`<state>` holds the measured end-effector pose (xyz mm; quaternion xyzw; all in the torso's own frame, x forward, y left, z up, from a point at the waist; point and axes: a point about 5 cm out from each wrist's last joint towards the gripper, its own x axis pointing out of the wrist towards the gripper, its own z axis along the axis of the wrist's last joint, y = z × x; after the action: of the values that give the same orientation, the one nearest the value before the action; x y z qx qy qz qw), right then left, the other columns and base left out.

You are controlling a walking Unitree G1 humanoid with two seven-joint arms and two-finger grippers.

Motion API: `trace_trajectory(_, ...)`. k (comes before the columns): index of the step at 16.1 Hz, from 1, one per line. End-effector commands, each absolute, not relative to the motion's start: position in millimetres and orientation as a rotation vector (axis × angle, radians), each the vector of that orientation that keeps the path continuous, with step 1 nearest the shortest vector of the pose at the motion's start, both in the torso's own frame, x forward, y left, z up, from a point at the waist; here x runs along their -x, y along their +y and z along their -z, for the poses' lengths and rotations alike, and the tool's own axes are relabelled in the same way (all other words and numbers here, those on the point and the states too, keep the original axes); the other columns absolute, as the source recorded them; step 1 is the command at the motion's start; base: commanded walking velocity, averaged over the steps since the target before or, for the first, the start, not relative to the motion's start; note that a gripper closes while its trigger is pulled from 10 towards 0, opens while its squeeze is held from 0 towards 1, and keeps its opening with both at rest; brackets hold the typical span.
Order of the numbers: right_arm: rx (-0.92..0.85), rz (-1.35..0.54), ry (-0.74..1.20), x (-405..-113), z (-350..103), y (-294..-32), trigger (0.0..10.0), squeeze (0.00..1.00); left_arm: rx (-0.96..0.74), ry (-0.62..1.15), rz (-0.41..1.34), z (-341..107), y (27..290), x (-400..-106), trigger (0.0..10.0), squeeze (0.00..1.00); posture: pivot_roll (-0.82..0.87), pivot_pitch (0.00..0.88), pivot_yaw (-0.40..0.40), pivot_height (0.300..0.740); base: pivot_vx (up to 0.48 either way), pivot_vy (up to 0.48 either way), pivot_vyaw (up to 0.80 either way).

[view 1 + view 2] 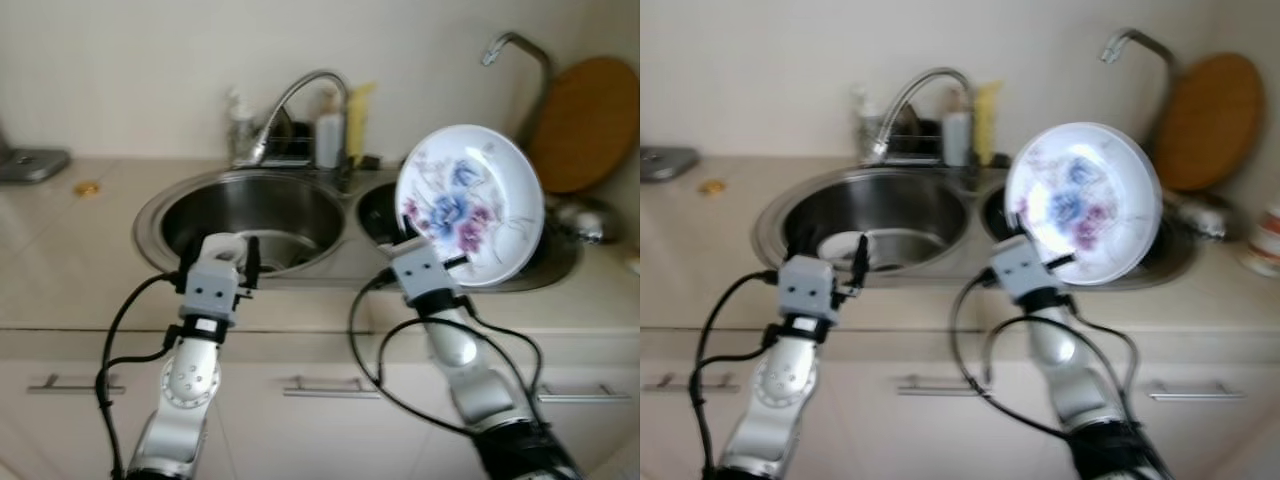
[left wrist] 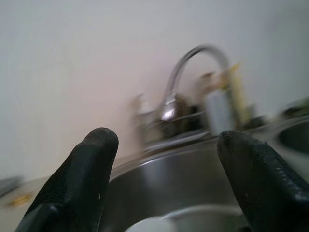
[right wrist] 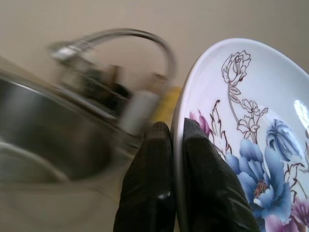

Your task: Kitchen organization

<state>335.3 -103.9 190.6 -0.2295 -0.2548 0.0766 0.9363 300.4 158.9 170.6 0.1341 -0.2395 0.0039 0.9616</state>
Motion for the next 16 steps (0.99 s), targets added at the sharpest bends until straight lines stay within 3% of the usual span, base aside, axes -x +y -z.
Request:
trace_trajectory(1,0.478,-0.146,-0.558,-335.2,-199.4,-108.0,0.0,0.0,-0.268,-0.497,0.002,-173.2,155.4,-301.7,10.0,0.0,0.01,0.0,-0.002,0.74,0.307,0.0,0.0)
trace_trajectory(9,0.385,-0.135,-0.494,-340.4,-195.7,-113.0,0.0,0.0,-0.269,-0.493,0.003,-172.3,154.9,-301.8,10.0,0.0,0.01,0.0,-0.003,0.74,0.301,0.0,0.0)
trace_trajectory(13,0.352,-0.225,-0.493,-343.3,-198.0,-104.7,0.0,0.0,-0.269,-0.493,0.003,-172.4,154.7,-302.2,10.0,0.0,0.01,0.0,-0.003,0.74,0.294,0.0,0.0)
trace_trajectory(16,0.19,-0.226,-0.414,-350.7,-196.8,-105.4,0.0,0.0,-0.266,-0.493,0.006,-172.3,153.7,-302.5,10.0,0.0,0.02,0.0,-0.007,0.74,0.0,0.0,0.0)
